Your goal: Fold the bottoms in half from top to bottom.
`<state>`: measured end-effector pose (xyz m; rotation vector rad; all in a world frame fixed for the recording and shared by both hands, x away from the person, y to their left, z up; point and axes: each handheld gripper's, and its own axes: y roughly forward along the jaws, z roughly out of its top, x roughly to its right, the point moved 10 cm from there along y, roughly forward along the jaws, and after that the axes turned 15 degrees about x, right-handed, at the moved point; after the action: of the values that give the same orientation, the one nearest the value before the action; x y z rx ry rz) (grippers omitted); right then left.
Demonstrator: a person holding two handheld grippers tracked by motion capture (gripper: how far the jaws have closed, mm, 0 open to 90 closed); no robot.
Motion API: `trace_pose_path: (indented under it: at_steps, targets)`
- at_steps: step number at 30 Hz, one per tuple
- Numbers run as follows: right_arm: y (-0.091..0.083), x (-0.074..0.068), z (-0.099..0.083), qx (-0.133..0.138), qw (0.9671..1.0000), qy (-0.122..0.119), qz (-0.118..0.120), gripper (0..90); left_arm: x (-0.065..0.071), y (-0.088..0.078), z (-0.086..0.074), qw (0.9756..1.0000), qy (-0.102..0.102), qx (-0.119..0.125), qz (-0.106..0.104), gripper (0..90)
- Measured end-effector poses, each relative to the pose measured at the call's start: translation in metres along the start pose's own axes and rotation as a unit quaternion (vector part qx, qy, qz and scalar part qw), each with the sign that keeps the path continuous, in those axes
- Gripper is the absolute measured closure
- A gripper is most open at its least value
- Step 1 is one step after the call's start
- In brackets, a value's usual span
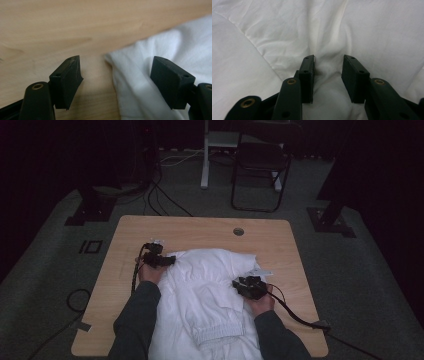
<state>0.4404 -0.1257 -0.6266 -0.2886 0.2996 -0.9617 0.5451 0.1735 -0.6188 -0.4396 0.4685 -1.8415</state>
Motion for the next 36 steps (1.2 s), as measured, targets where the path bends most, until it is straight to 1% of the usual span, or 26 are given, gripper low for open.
trace_pose_path:
  at_steps: [3, 6, 7, 8, 9, 10, 11, 12, 13, 14, 15, 16, 17, 18, 19, 21, 22, 23, 25, 27, 29, 30, 31, 33, 34, 36]
  targets:
    - [0.000, 0.000, 0.000, 0.000, 1.0000, 0.000, 0.000, 61.8, 0.003, 0.000, 0.000, 1.0000, 0.003, -0.005, -0.007, 25.3]
    - [0.000, 0.000, 0.000, 0.000, 1.0000, 0.004, 0.005, 60.3, 0.007, -0.001, -0.001, 0.9998, 0.013, -0.010, -0.012, 27.7]
    - [0.000, 0.000, 0.000, 0.000, 0.9999, 0.007, 0.008, 59.6, 0.009, -0.002, 0.000, 0.9997, 0.013, -0.010, -0.020, 31.2]
    - [0.000, 0.000, 0.001, -0.002, 0.9997, 0.013, 0.019, 58.5, 0.011, -0.003, 0.000, 0.9995, 0.017, -0.012, -0.026, 38.2]
    - [0.000, 0.000, 0.001, -0.002, 0.9997, 0.013, 0.019, 58.5, 0.011, -0.003, 0.000, 0.9995, 0.017, -0.012, -0.026, 43.4]
    - [-0.001, 0.001, 0.002, -0.009, 0.9993, 0.022, 0.029, 58.5, 0.013, -0.003, 0.000, 0.9993, 0.016, -0.012, -0.032, 43.4]
    - [-0.002, 0.004, 0.006, -0.011, 0.9989, 0.030, 0.033, 58.7, 0.017, -0.003, 0.000, 0.9987, 0.018, -0.015, -0.046, 51.8]
    - [-0.005, 0.014, 0.018, 0.004, 0.9996, 0.020, 0.021, 57.6, 0.019, -0.003, 0.000, 0.9985, 0.014, -0.014, -0.052, 61.8]
    - [-0.007, 0.027, 0.029, 0.019, 0.9997, 0.012, -0.003, 56.0, 0.019, -0.003, 0.000, 0.9983, 0.011, -0.014, -0.056, 66.0]
    - [-0.007, 0.038, 0.038, 0.030, 0.9993, 0.019, -0.016, 53.5, 0.020, -0.002, 0.000, 0.9981, 0.006, -0.014, -0.059, 69.3]
    - [-0.007, 0.048, 0.045, 0.036, 0.9986, 0.030, -0.024, 50.7, 0.021, -0.002, 0.000, 0.9980, 0.005, -0.014, -0.061, 71.2]
    - [-0.005, 0.055, 0.050, 0.038, 0.9981, 0.039, -0.030, 47.6, 0.021, -0.002, 0.000, 0.9979, 0.004, -0.015, -0.064, 72.4]
    - [-0.002, 0.067, 0.057, 0.038, 0.9973, 0.049, -0.038, 43.4, 0.021, -0.002, 0.000, 0.9979, 0.004, -0.015, -0.064, 73.2]
    - [-0.002, 0.067, 0.057, 0.038, 0.9973, 0.049, -0.038, 43.4, 0.021, -0.002, 0.000, 0.9978, 0.004, -0.014, -0.064, 73.2]
    - [0.007, 0.083, 0.064, 0.031, 0.9965, 0.057, -0.053, 36.6, 0.021, -0.002, 0.000, 0.9978, 0.003, -0.014, -0.065, 74.0]
    - [0.016, 0.093, 0.067, 0.023, 0.9959, 0.060, -0.064, 31.5, 0.021, -0.003, 0.000, 0.9977, 0.002, -0.015, -0.066, 74.1]
    - [0.016, 0.093, 0.067, 0.023, 0.9959, 0.060, -0.064, 31.5, 0.021, -0.003, 0.000, 0.9977, 0.002, -0.015, -0.066, 74.2]
    - [0.030, 0.101, 0.064, 0.004, 0.9953, 0.075, -0.060, 28.5, 0.021, -0.003, 0.000, 0.9977, 0.000, -0.015, -0.067, 74.2]
    - [0.040, 0.105, 0.058, -0.017, 0.9948, 0.080, -0.062, 28.6, 0.021, -0.002, 0.000, 0.9977, -0.001, -0.014, -0.066, 74.2]
    - [0.049, 0.108, 0.050, -0.032, 0.9942, 0.081, -0.064, 29.3, 0.021, -0.002, 0.000, 0.9977, -0.002, -0.014, -0.067, 74.2]
    - [0.051, 0.108, 0.048, -0.034, 0.9940, 0.082, -0.065, 30.7, 0.021, -0.002, 0.000, 0.9976, -0.002, -0.014, -0.068, 74.2]
    - [0.055, 0.107, 0.046, -0.034, 0.9939, 0.087, -0.059, 33.9, 0.021, -0.002, 0.000, 0.9976, -0.003, -0.014, -0.068, 74.3]
    - [0.057, 0.105, 0.044, -0.037, 0.9941, 0.086, -0.054, 34.8, 0.021, -0.002, 0.000, 0.9975, -0.004, -0.014, -0.069, 74.3]
    - [0.059, 0.103, 0.043, -0.034, 0.9951, 0.076, -0.053, 37.3, 0.021, -0.003, 0.000, 0.9976, -0.006, -0.015, -0.068, 74.5]
    - [0.059, 0.101, 0.043, -0.036, 0.9952, 0.078, -0.047, 43.3, 0.021, -0.003, 0.000, 0.9976, -0.008, -0.015, -0.068, 74.7]
    - [0.058, 0.097, 0.042, -0.040, 0.9961, 0.070, -0.036, 52.6, 0.021, -0.003, 0.000, 0.9975, -0.008, -0.016, -0.068, 75.5]
